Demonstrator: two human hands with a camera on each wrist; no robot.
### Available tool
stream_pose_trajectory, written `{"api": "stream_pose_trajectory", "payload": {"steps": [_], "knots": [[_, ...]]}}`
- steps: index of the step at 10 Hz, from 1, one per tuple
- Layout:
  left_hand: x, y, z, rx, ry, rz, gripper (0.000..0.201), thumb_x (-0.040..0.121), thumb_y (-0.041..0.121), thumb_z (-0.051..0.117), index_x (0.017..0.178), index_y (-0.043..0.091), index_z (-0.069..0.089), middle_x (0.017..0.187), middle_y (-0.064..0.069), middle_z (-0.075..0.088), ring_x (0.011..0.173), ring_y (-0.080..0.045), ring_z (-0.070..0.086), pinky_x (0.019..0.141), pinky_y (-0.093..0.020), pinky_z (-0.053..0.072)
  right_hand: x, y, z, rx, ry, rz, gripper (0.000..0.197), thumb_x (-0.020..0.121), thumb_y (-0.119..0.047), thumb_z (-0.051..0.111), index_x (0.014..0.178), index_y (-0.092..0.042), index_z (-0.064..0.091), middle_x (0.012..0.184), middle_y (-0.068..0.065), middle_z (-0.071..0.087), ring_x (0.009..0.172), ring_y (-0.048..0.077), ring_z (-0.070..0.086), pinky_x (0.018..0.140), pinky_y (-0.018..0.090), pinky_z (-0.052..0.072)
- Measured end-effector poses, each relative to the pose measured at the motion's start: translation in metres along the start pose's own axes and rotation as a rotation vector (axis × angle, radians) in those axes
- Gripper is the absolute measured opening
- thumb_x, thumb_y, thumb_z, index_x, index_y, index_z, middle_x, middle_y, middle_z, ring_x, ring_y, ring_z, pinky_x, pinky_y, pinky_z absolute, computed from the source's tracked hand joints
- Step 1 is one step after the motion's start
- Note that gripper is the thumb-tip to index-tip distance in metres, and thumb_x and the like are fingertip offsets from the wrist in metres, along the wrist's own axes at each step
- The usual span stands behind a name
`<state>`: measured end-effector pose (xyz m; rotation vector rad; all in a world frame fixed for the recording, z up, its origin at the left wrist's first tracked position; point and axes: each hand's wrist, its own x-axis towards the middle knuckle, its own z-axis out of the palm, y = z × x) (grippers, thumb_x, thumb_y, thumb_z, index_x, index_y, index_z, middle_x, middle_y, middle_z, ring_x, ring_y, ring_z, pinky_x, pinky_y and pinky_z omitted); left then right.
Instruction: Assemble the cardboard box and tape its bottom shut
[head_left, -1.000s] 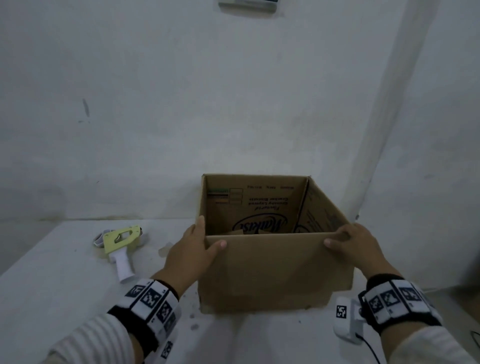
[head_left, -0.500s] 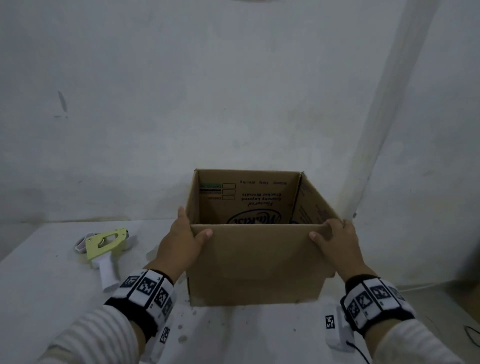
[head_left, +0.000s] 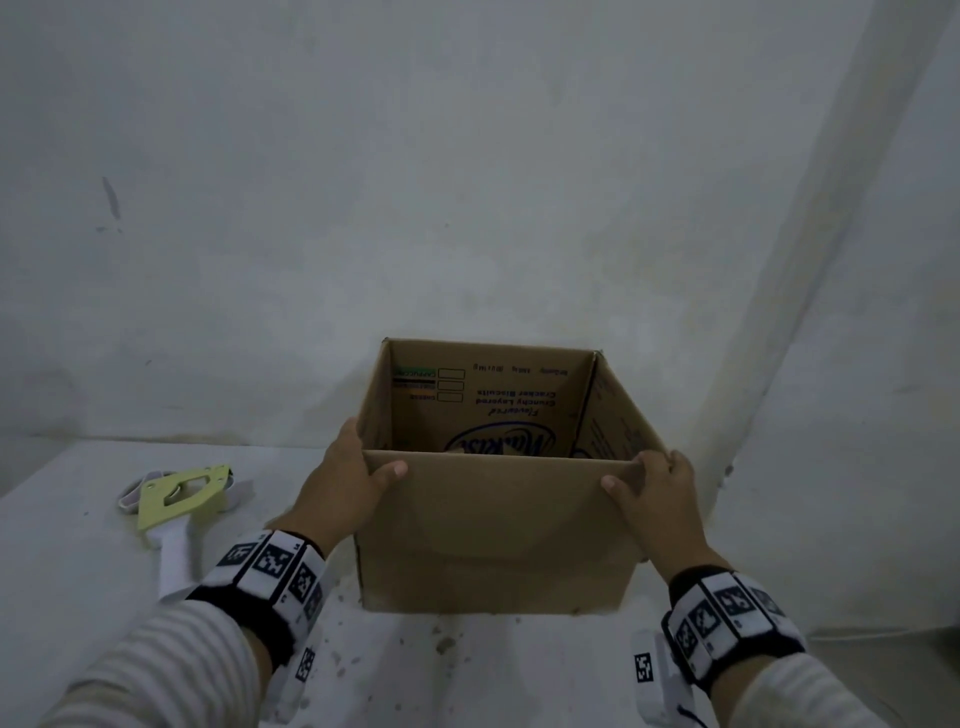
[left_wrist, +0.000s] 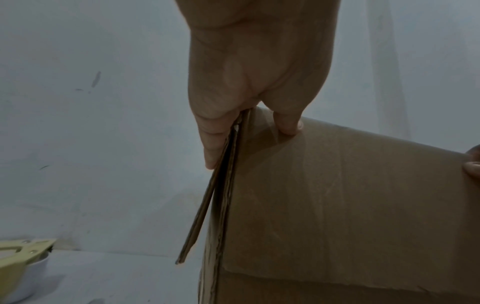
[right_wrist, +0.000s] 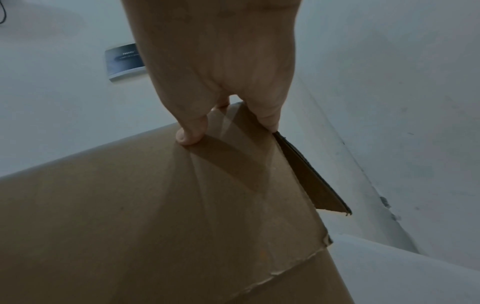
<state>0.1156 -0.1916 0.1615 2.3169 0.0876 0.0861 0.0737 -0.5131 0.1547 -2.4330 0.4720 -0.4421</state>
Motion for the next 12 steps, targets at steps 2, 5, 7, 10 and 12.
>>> {"api": "stream_pose_trajectory", "payload": {"steps": [2,5,7,10,12], "knots": [[0.015,0.008,0.007,-0.014,0.001,-0.001,0.087,0.089,0.040,0.060,0.152,0.015,0.005,0.155,-0.012,0.027,0.138,-0.031,0.035,0.109,-0.048,0.037,0.020,-0.003,0.003,0.016,-0.006,-0.007,0.048,0.088,-0.033,0.063,0.127,-0.008,0.049,0.152,0.020,0.018,0.138,0.039,0.025,0.109,0.048,0.035],[0.038,0.007,0.011,0.012,0.023,-0.013,0.083,0.087,0.041,0.061,0.150,0.014,0.012,0.151,-0.014,0.031,0.135,-0.033,0.038,0.107,-0.049,0.039,0.033,-0.010,0.013,-0.003,0.026,-0.004,0.046,0.089,-0.032,0.063,0.127,-0.009,0.050,0.152,0.021,0.018,0.139,0.039,0.020,0.109,0.047,0.031],[0.036,0.008,0.007,-0.001,0.001,-0.004,0.083,0.088,0.040,0.060,0.151,0.015,0.010,0.152,-0.014,0.028,0.137,-0.033,0.035,0.109,-0.048,0.037,0.030,-0.012,0.009,-0.022,-0.004,-0.010,0.047,0.090,-0.033,0.061,0.129,-0.010,0.048,0.152,0.021,0.016,0.139,0.039,0.020,0.110,0.046,0.030],[-0.005,-0.003,0.002,-0.252,0.111,0.067,0.081,0.091,0.034,0.058,0.152,0.016,0.007,0.154,-0.013,0.030,0.140,-0.031,0.032,0.111,-0.045,0.031,0.009,-0.024,-0.016,-0.107,-0.113,-0.056,0.068,0.093,-0.029,0.055,0.150,-0.021,0.019,0.159,0.014,-0.005,0.147,0.035,0.001,0.119,0.047,0.019],[-0.034,-0.046,-0.004,-0.202,0.290,0.007,0.061,0.095,0.028,0.050,0.147,0.004,0.027,0.151,-0.017,0.034,0.139,-0.033,0.033,0.113,-0.044,0.027,-0.022,-0.060,-0.056,0.090,0.045,-0.275,0.041,0.092,-0.018,0.055,0.133,-0.014,0.051,0.149,0.007,0.036,0.138,0.023,0.032,0.103,0.023,0.028]]}}
